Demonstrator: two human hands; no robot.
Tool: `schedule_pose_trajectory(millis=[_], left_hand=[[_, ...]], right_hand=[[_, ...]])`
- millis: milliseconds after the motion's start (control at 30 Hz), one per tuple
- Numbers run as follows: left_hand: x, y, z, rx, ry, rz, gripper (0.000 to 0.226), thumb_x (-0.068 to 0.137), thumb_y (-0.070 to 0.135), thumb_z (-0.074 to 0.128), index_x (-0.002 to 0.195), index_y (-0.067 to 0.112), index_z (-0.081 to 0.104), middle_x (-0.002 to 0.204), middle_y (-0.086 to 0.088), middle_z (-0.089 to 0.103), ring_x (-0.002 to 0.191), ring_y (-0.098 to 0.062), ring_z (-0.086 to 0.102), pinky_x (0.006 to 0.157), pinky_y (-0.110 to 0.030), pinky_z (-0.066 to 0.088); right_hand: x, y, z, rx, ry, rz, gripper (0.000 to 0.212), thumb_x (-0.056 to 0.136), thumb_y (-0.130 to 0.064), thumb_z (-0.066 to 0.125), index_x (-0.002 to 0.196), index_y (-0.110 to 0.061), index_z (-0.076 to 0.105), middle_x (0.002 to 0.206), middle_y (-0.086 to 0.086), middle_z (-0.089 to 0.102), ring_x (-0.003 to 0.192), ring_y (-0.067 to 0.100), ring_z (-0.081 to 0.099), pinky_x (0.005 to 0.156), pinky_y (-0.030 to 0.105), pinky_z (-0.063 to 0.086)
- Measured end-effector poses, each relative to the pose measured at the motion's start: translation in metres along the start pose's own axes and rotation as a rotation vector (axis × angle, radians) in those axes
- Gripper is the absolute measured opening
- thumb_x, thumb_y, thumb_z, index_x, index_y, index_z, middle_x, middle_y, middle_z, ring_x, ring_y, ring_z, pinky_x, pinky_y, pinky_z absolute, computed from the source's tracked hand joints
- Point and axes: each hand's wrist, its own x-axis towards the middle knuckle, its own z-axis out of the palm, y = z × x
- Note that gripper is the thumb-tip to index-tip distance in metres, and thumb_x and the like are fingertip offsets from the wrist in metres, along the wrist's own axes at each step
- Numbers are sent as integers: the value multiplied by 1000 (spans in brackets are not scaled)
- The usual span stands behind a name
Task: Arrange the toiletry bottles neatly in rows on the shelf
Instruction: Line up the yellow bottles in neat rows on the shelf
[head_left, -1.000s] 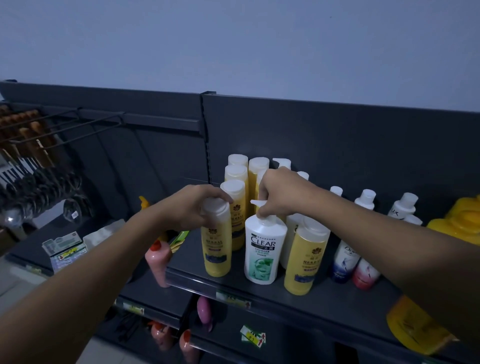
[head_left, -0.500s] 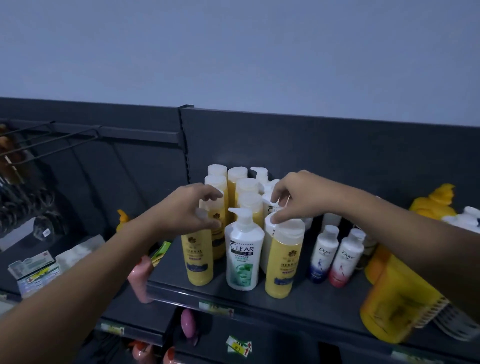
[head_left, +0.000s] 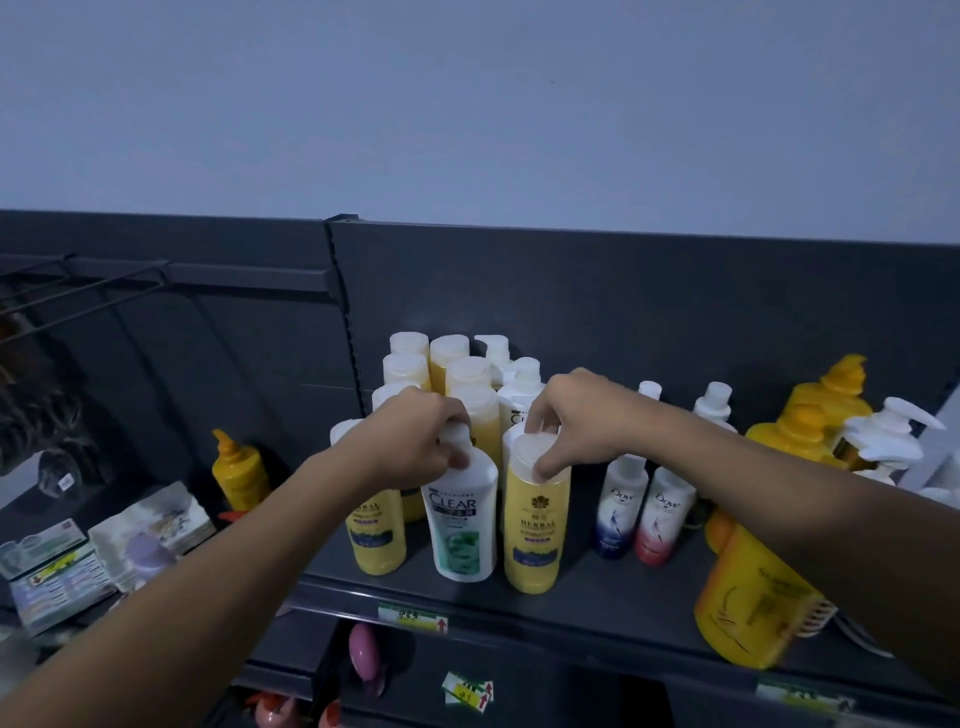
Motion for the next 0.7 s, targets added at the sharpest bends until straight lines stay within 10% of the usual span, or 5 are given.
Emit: schedule_pose_trajectory(millis=[200, 433, 700], left_hand=[[-26, -1, -17, -18, -29, 33, 34, 78, 40, 80, 110, 32, 71, 102, 8, 68, 94, -14, 63, 79, -38, 58], [-60, 10, -49, 2, 17, 80, 27, 80, 36, 81, 105, 30, 75, 97, 15, 68, 87, -4, 61, 78, -35, 56], [-56, 34, -52, 1, 54, 114, 35, 80, 39, 82, 112, 30, 74, 96, 23, 61, 88, -3, 60, 80, -31, 55]], right_hand=[[8, -18, 2, 100, 38, 45, 41, 60, -42, 94, 92, -20, 81, 75, -6, 65, 63, 10, 58, 43, 22, 41], [26, -57, 15, 144, 107, 15, 58, 61, -46, 95, 102, -8, 81, 99, 9, 78, 93, 24, 72, 78, 40, 63], [10, -41, -13, 164, 103, 10, 69, 64, -55, 93, 116, -14, 76, 102, 1, 74, 98, 20, 69, 83, 34, 59]])
